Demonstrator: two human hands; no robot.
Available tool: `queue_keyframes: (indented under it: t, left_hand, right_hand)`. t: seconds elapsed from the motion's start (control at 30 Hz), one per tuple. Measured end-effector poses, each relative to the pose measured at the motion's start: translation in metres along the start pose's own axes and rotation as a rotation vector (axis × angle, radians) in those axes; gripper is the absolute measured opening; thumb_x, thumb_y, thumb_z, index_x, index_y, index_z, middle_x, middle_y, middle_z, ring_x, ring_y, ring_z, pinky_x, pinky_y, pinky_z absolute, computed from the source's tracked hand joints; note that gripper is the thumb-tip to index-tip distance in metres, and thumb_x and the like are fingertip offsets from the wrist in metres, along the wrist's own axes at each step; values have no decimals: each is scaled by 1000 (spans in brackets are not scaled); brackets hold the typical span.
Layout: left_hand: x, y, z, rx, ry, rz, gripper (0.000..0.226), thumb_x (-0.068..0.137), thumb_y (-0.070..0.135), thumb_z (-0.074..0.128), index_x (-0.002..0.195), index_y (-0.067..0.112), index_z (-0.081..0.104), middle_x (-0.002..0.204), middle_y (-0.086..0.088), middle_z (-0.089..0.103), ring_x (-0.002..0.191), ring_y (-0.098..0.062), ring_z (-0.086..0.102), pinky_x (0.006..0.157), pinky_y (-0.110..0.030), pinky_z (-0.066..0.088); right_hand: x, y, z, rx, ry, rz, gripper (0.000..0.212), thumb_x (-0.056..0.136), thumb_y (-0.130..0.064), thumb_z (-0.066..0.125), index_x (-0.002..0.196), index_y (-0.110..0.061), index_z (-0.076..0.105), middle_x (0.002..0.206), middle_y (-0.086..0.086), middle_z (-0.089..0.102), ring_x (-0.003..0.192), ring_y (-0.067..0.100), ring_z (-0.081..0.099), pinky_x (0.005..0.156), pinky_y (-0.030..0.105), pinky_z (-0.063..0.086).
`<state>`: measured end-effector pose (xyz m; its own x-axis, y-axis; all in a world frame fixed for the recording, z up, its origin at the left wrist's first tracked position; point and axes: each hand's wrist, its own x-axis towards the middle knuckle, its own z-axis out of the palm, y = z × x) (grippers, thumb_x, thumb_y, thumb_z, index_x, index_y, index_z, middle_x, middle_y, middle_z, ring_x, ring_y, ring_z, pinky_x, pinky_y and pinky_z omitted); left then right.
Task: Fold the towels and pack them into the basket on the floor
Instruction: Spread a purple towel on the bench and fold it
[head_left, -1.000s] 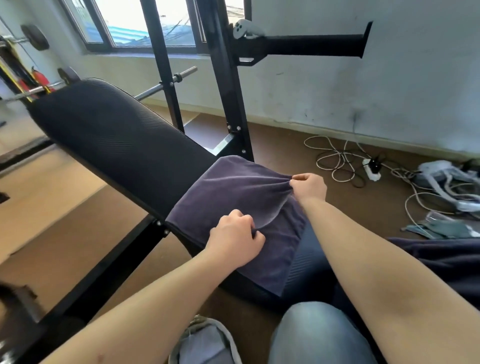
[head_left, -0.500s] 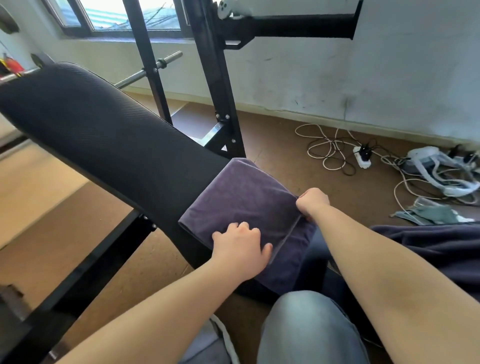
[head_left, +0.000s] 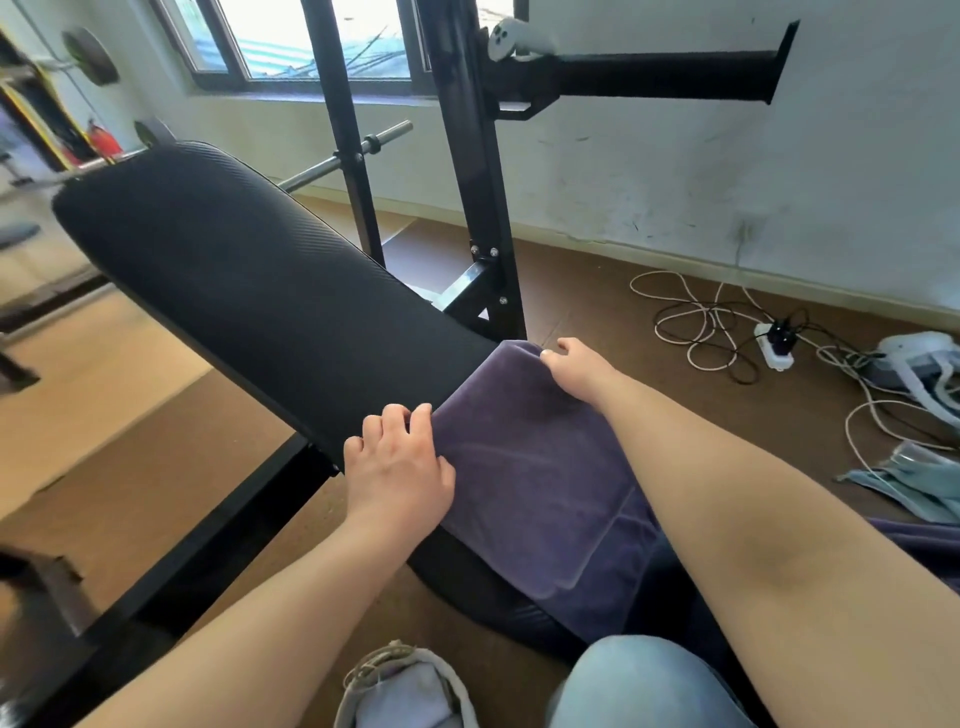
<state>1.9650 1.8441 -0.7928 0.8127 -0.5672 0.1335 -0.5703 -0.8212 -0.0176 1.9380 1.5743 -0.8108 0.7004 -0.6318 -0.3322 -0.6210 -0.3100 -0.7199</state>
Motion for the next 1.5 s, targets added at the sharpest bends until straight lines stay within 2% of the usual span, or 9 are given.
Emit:
queue_keyframes:
  t: [0.2,0.37,0.6,0.7,0.87,1.1,1.2,1.37,1.5]
  left_hand:
    - [10,-8,-1,22,30,-13,48,95,62,43,127,28,53,113,4,61,103,-21,57,85,-39,48]
    - [18,-12,-1,-30,2,-43,34,97,54,45,105,27,63,99,6,62,96,-20,57,81,-38,49]
    - [16,-18,-12,-242,-69,-98,26,102,48,47,102,24,56,95,6,60,86,-18,59,71,-35,54]
    - [13,-26,-16,-370,-65,-127,22,102,48,50,101,26,55,90,5,64,81,-19,64,72,-39,59]
    - [0,-46,-33,-726,-5,-209,11,101,39,60,105,29,60,92,7,67,84,-15,67,75,-40,64]
    - [-33,-70,-69,-801,77,-193,11,99,37,63,106,30,66,95,9,69,85,-11,65,71,-29,60]
    - [-47,-83,-91,-854,86,-186,10,96,33,68,104,28,70,94,9,70,85,-9,65,63,-19,49]
    - [-75,-108,-129,-911,142,-201,9,90,28,74,98,32,72,92,13,71,91,-12,68,78,-29,56]
    - [-101,-126,-153,-984,148,-241,18,88,38,77,104,35,68,99,14,71,93,-12,66,85,-34,59]
  right_hand:
    - [30,-7,9,41,-46,18,61,103,-51,37,156,-20,38,159,7,42,143,30,42,119,47,31]
    - [36,-6,15,102,-111,100,69,99,-63,43,150,-17,50,151,6,51,138,30,47,116,46,33]
    - [20,-3,3,115,119,-122,21,94,-32,66,112,-21,64,111,5,69,103,26,64,92,39,51]
    - [3,-7,-8,160,188,-209,21,91,-25,69,111,-26,63,110,0,69,102,22,64,91,37,51]
    - [-33,-23,-31,176,213,-324,29,83,-3,61,86,-31,60,86,-1,67,82,20,60,73,29,47]
    - [-102,-54,-56,6,80,-335,33,80,2,62,106,-16,69,93,7,70,84,20,64,71,28,50]
    - [-133,-61,-62,53,105,-332,22,82,-4,69,100,-16,73,92,5,73,86,20,66,70,26,51]
    - [-190,-71,-66,212,92,-333,23,91,-29,77,103,-10,72,89,2,69,77,11,62,44,10,43]
    - [-226,-79,-61,419,62,-331,27,90,-27,77,111,-11,70,101,3,73,96,19,68,66,26,57]
